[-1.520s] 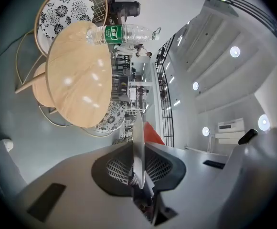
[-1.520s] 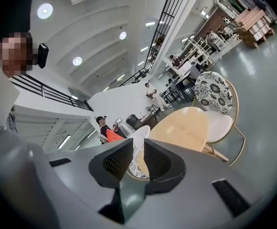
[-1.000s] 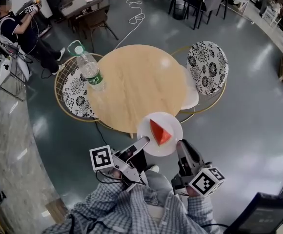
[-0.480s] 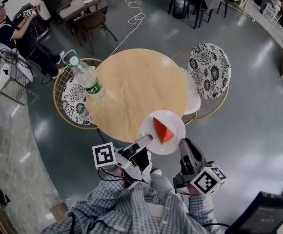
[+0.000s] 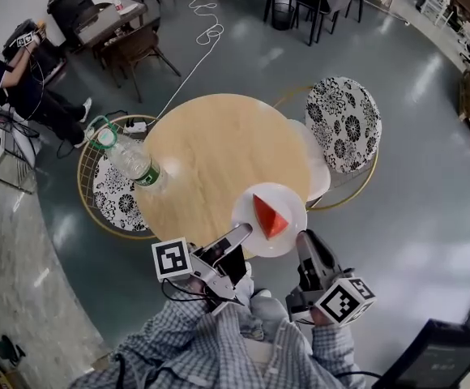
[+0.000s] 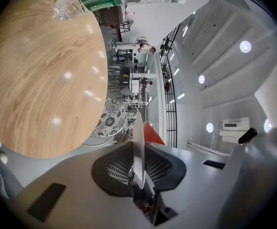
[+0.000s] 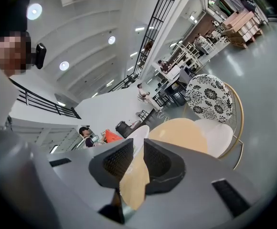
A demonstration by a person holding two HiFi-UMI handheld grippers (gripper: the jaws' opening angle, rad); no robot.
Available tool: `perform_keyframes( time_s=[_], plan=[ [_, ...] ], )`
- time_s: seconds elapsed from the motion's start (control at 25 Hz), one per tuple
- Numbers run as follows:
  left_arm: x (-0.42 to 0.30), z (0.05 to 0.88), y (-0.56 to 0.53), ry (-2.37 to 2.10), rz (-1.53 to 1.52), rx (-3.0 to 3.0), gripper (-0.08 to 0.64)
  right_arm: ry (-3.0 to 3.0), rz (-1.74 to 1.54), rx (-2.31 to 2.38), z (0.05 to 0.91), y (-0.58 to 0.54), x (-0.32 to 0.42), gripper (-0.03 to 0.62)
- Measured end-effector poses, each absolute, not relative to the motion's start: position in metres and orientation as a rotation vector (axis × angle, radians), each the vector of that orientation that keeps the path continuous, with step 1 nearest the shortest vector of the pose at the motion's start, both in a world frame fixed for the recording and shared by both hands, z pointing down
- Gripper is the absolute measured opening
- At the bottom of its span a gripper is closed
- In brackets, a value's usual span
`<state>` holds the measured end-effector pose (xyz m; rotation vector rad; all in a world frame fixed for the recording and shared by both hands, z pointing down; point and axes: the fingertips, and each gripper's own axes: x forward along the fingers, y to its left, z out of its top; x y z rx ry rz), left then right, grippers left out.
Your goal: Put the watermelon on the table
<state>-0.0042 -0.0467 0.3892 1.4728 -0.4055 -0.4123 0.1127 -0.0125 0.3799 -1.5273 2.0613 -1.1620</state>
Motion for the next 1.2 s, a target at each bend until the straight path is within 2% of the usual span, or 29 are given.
perform_keyframes(
  time_s=[0.68, 1.2],
  plan=[
    [0.002, 0.412, -0.097, -0.362, -0.384, 1.446, 0.05, 2.023, -1.16, -1.633, 0.399, -0.059, 0.117, 0.072],
    [0.047, 0.438, -0.144, -0.414, -0.402, 1.41, 0.049, 2.05, -1.226, -1.606, 0.424, -0.113, 0.164, 0.072]
  ],
)
